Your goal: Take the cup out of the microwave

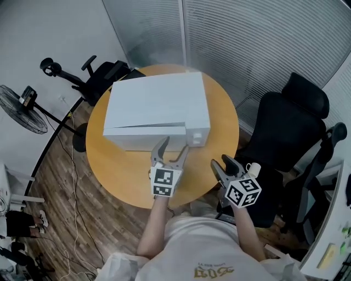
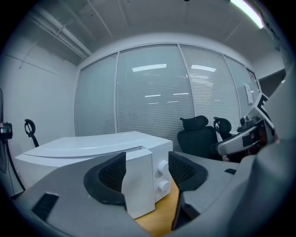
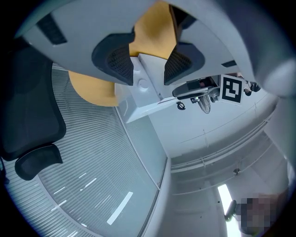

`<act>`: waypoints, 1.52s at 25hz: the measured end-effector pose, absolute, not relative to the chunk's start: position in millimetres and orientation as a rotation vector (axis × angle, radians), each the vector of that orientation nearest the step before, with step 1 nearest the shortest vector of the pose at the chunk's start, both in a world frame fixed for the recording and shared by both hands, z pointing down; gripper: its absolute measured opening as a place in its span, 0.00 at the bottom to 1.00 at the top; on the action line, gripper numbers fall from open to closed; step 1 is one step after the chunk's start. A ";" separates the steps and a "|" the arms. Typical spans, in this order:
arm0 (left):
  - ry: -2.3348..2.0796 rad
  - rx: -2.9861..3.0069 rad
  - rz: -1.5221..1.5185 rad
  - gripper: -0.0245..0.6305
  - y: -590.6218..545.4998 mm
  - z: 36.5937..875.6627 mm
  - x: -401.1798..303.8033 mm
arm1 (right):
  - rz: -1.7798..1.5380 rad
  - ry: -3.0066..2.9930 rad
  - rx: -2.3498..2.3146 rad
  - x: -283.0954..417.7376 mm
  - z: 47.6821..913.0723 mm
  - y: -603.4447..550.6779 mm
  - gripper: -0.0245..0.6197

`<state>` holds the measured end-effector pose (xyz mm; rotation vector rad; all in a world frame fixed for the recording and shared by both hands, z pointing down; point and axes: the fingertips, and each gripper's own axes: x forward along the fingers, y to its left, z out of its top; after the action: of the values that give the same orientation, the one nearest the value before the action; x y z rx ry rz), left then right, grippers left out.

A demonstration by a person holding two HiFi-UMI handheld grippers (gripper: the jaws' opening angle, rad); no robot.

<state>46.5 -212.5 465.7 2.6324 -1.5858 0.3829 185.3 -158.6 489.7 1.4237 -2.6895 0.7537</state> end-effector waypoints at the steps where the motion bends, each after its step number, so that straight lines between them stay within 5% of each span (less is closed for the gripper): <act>1: -1.587 2.645 0.396 0.47 -215.0 464.3 48.6 | 0.751 -2.691 1.424 185.8 489.3 -159.4 0.36; 38: -1.719 2.793 1.458 0.50 -265.1 499.1 72.6 | 0.741 -2.596 1.600 214.9 500.5 -171.5 0.35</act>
<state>72.6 -265.1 499.1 2.7930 -1.7188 1.4576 214.9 -171.5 500.5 1.6001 -2.5960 0.7414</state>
